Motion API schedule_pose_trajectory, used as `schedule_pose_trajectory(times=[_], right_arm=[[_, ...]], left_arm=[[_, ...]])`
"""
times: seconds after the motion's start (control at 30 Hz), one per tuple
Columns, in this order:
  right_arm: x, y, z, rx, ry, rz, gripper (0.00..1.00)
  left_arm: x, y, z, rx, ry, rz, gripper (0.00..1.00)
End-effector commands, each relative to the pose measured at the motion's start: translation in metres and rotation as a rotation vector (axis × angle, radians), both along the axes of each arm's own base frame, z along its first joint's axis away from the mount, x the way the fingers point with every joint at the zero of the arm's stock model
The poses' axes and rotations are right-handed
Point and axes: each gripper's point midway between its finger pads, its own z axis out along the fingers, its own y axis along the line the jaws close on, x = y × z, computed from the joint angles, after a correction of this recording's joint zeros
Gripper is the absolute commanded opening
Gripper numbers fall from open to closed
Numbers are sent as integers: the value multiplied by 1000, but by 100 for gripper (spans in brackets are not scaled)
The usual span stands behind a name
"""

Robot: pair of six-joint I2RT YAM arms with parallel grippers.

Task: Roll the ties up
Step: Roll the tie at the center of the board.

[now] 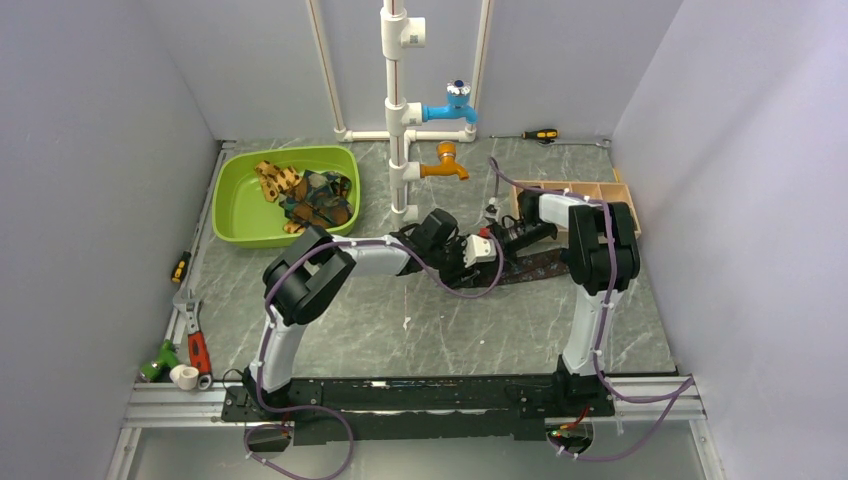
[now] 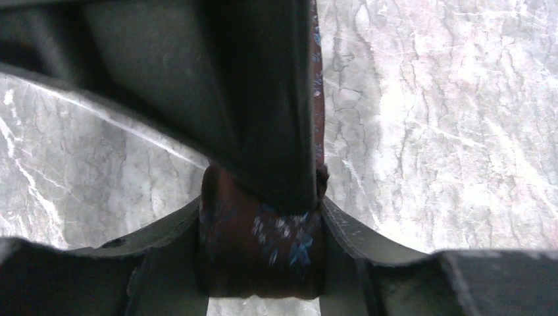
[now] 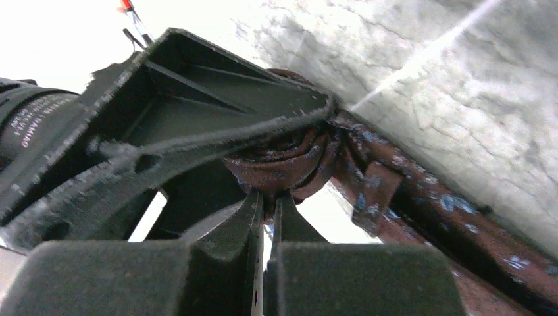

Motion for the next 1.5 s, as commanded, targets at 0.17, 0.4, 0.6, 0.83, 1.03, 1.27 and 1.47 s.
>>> schedule_pose_trajectory(times=[0.17, 0.4, 0.6, 0.83, 1.03, 1.27, 1.47], right_arm=[[-10, -59, -58, -223, 28, 20, 0], [-2, -71, -65, -280, 25, 26, 0], [3, -84, -70, -315, 50, -12, 0], [1, -80, -68, -307, 50, 4, 0], [-1, -74, -66, -305, 35, 33, 0], [-6, -73, -68, -321, 28, 73, 0], [0, -66, -58, -287, 3, 78, 0]], left_arm=[[-21, 26, -17, -47, 96, -41, 71], [-17, -2, 10, -227, 59, -92, 76], [-17, -24, 16, -290, -32, -141, 78], [-8, -36, -1, -227, -129, -109, 74], [-8, -37, -18, -173, -157, -103, 76], [-18, -38, -26, -185, -164, -165, 77], [-24, -32, -36, -127, -108, -189, 48]])
